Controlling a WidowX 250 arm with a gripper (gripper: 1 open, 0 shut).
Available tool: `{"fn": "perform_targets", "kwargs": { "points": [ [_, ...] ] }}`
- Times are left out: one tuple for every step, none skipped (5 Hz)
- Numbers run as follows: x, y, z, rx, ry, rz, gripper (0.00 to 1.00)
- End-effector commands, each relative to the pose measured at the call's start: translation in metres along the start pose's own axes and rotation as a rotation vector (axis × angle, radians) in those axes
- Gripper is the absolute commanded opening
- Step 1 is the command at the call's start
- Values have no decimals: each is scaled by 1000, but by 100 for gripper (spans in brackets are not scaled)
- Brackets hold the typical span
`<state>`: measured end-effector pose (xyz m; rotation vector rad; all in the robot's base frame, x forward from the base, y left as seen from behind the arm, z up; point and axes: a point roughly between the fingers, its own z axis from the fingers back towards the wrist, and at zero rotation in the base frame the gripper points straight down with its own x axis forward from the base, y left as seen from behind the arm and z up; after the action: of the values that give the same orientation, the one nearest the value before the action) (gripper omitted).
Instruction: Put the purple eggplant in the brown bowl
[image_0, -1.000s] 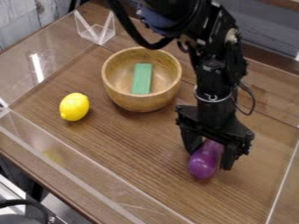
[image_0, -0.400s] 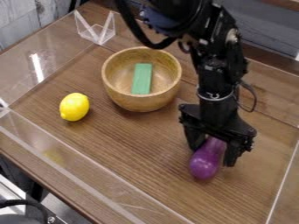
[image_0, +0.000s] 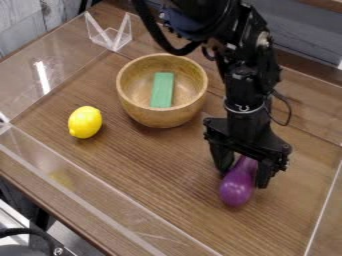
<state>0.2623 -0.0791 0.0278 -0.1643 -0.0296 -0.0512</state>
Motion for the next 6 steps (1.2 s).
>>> {"fn": "perform_targets", "kwargs": {
  "points": [
    [11, 0, 10, -6, -48, 9, 0],
    [10, 1, 12, -3, -41, 14, 0],
    [8, 2, 17, 0, -33, 20, 0],
    [7, 3, 21, 2, -27, 25, 0],
    [7, 4, 26, 5, -22, 29, 0],
    [6, 5, 34, 8, -21, 33, 0]
  ]
}}
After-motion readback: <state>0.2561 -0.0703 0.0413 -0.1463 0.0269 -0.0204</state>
